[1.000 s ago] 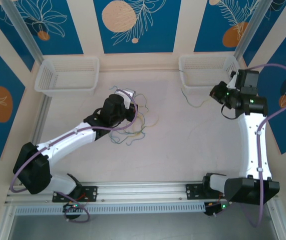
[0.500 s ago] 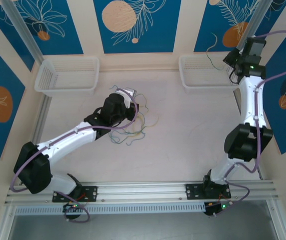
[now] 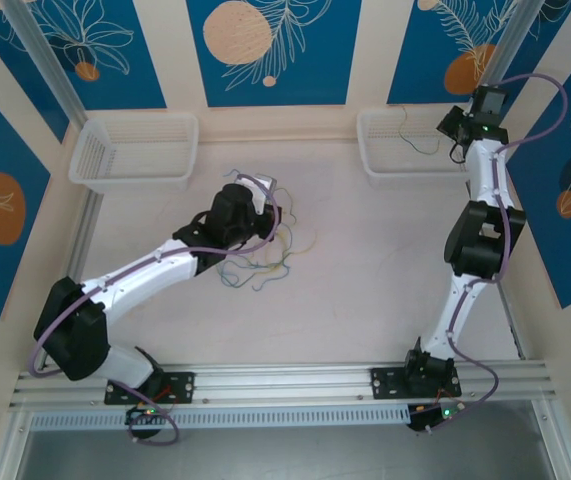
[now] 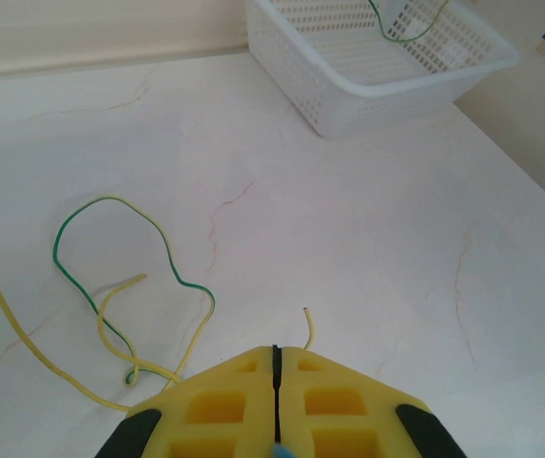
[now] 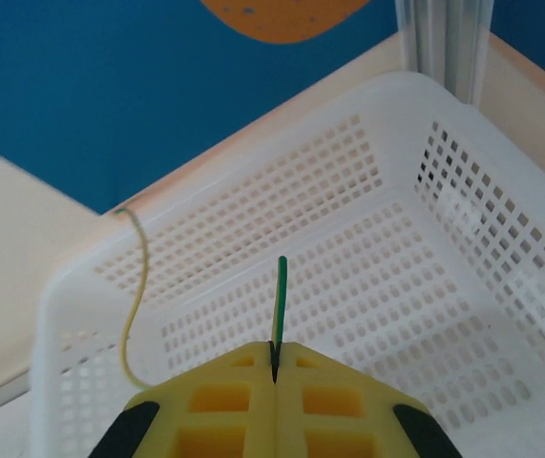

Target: Untangle the cables

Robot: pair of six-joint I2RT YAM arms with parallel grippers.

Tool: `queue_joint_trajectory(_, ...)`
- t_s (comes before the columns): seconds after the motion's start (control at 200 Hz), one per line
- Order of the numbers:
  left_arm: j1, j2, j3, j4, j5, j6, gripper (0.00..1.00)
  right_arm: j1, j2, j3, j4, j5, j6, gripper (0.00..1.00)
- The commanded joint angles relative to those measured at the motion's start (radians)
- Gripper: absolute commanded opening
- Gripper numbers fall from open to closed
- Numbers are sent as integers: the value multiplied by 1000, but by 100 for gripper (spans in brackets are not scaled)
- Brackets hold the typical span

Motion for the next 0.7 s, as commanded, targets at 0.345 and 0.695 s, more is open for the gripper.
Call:
queue_joint_trajectory(0.345,0,30,59,-11,32,-8,0,-34,310,435,-339,-33,58,58)
queue_joint_trajectory(0.695,-1,45,74,-18,35,-9,0,-9,160,424,-441,-36,63,80)
